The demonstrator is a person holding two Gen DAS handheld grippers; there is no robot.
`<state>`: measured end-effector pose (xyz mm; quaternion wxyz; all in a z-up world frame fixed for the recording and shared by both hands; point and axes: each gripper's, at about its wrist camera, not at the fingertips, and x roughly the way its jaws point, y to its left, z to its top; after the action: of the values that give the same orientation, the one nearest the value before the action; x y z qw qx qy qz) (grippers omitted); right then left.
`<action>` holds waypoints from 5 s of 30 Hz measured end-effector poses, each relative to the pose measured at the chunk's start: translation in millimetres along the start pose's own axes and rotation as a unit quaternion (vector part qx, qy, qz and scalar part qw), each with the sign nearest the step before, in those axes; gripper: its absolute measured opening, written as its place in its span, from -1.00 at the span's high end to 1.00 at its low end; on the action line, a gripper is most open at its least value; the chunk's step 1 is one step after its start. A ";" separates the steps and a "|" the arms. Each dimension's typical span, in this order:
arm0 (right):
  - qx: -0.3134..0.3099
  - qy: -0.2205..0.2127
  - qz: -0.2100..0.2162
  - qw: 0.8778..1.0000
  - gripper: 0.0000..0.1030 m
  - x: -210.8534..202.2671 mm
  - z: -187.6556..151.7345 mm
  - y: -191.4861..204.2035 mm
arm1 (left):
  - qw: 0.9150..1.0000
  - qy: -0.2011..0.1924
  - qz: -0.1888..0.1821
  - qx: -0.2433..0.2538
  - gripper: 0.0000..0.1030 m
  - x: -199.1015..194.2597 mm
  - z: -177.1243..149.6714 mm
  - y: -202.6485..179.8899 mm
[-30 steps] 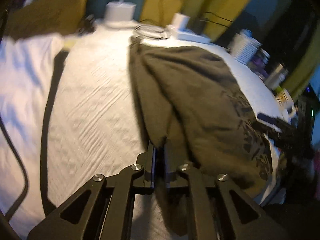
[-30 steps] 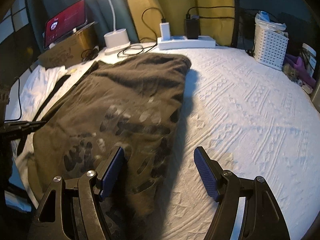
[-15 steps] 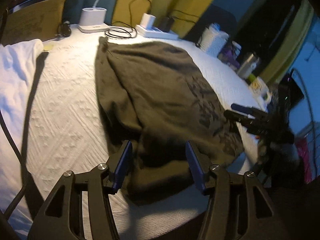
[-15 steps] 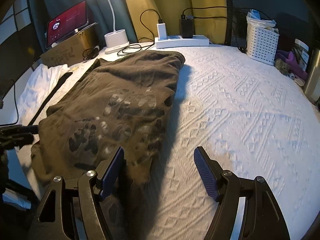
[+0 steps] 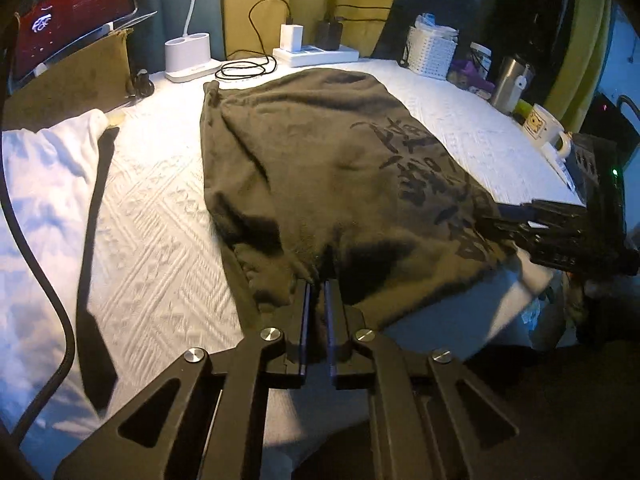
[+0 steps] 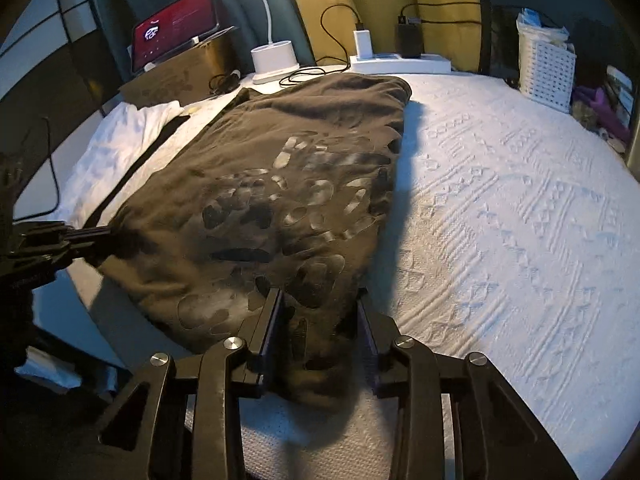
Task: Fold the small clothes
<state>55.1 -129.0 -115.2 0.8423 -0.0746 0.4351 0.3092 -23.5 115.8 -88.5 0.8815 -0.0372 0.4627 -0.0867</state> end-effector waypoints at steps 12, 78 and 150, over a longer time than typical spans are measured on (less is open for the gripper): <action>-0.016 -0.012 -0.029 0.999 0.29 -11.2 -20.8 9.1 | 1.000 0.017 0.007 -0.006 0.88 4.6 -14.0 3.6; 0.008 -0.043 -0.038 0.998 -0.23 87.3 179.1 -93.3 | 0.998 -0.063 0.015 -0.021 0.16 109.2 171.1 61.7; 0.032 -0.050 -0.088 0.994 -0.44 87.3 184.6 -114.1 | 0.995 -0.061 0.002 -0.081 -0.59 100.8 150.4 114.4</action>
<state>286.2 -107.3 -86.9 0.8886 -0.0702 0.3942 0.2237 169.8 207.2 -101.2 0.9023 -0.1132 0.4136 -0.0445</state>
